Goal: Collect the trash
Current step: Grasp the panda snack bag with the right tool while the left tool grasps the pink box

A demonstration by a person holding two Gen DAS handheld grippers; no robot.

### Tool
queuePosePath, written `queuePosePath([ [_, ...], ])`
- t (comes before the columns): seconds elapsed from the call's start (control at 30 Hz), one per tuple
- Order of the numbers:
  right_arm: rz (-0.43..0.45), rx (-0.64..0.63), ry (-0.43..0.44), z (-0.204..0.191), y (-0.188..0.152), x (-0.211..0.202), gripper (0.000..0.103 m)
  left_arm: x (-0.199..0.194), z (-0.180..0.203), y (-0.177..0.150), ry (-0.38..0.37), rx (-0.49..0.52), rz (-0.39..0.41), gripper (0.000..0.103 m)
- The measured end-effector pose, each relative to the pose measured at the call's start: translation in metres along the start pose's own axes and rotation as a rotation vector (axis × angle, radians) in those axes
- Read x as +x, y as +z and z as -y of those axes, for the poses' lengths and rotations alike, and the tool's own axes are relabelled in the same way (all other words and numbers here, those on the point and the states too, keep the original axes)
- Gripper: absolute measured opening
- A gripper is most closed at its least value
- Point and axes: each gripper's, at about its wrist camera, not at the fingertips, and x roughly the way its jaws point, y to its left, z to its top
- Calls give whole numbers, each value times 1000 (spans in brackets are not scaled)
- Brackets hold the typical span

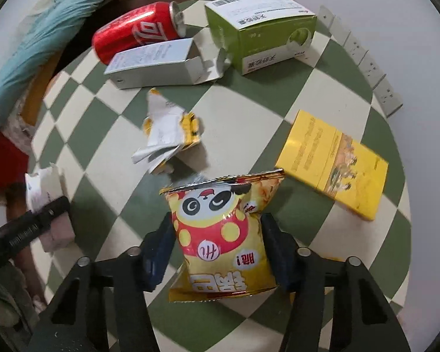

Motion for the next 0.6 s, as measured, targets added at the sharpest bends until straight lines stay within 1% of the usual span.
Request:
queuePosePath([
  [0.03, -19, 9, 37, 1, -5, 0, 57, -4, 0, -9, -6, 28, -2, 51],
  [0.13, -48, -5, 92, -2, -19, -2, 56, -11, -2, -31, -26, 70, -15, 51],
  [0.27, -72, -47, 85, -11, -35, 0, 56, -13, -2, -55, -35, 98, -31, 51],
  [0.33, -62, -65, 63, -14, -39, 0, 57, -8, -1, -60, -42, 92, -46, 52],
  [0.37, -65, -64, 59, -16, -39, 0, 57, -6, 3, -52, -41, 88, -38, 52],
  [0.5, -76, -70, 44, -29, -32, 5, 58, -5, 6, -55, -27, 84, -29, 53],
  [0.6, -84, -81, 28, -29, -30, 8, 58, -6, 7, -56, -28, 77, -25, 53],
])
